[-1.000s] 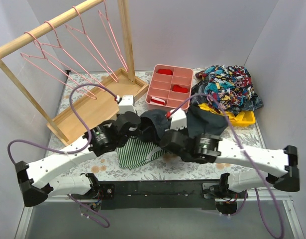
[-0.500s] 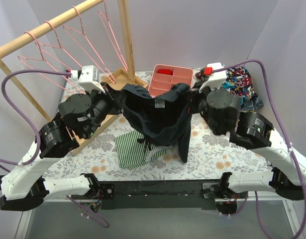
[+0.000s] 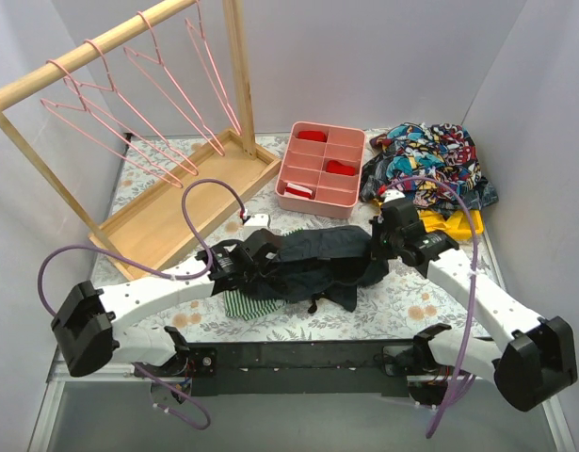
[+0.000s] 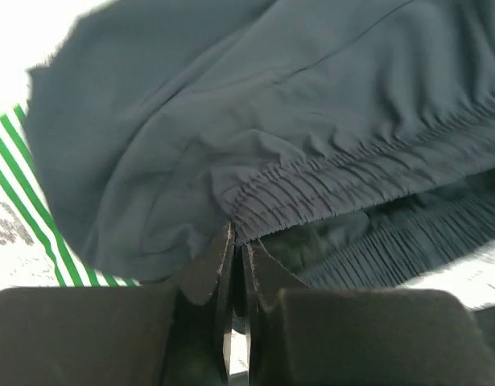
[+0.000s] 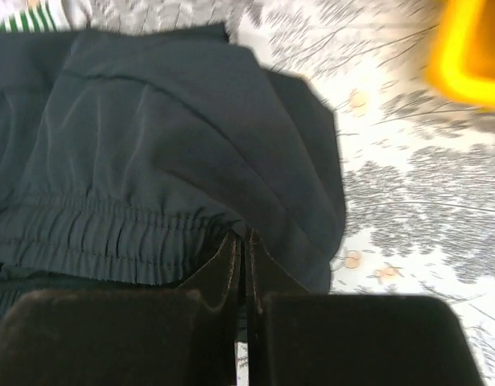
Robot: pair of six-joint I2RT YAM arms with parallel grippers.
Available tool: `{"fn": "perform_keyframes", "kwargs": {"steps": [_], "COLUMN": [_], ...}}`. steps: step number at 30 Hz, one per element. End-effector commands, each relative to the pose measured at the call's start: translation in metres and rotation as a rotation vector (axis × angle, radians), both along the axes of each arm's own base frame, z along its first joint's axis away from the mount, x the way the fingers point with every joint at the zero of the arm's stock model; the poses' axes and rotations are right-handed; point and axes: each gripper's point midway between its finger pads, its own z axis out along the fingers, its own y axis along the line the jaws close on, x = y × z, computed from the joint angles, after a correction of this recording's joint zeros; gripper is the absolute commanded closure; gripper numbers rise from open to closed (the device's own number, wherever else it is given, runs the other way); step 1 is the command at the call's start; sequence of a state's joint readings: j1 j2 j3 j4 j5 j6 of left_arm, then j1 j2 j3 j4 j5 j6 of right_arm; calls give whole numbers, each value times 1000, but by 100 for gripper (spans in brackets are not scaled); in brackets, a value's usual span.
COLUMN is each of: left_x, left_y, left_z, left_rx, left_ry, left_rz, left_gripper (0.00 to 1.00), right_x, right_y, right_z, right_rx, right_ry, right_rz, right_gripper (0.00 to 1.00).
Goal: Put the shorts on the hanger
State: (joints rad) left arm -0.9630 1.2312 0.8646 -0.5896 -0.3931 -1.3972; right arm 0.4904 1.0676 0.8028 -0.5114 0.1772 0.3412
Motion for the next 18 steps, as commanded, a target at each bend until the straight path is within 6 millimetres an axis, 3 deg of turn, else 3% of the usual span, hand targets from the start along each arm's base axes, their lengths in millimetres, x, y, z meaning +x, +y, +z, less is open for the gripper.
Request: {"fn": "perform_keyframes", "kwargs": {"steps": [1, 3, 4, 6, 7, 10, 13, 18], "left_x": [22, 27, 27, 27, 25, 14, -3, -17], "left_y": [-26, -30, -30, -33, -35, -42, -49, -57], "left_z": [19, 24, 25, 35, 38, 60, 90, 138], "left_rx": [-164, -147, -135, -128, -130, -173, -237, -310], "left_ry": [-53, -66, -66, -82, -85, -111, -151, -220], "left_rz": [27, 10, 1, -47, -74, -198, -338, -469], "left_gripper": [100, 100, 95, 86, 79, 54, 42, 40], "right_x": [10, 9, 10, 12, 12, 12, 12, 15], "right_y": [40, 43, 43, 42, 41, 39, 36, 36], "right_z": [3, 0, 4, 12, 22, 40, 64, 81], "right_rx": [178, 181, 184, 181, 183, 184, 198, 212], "right_ry": [-12, 9, 2, -12, -27, -64, -119, -160], "right_rz": [119, 131, 133, 131, 132, 133, 126, 122], "right_gripper": [93, 83, 70, 59, 49, 37, 31, 25]}}
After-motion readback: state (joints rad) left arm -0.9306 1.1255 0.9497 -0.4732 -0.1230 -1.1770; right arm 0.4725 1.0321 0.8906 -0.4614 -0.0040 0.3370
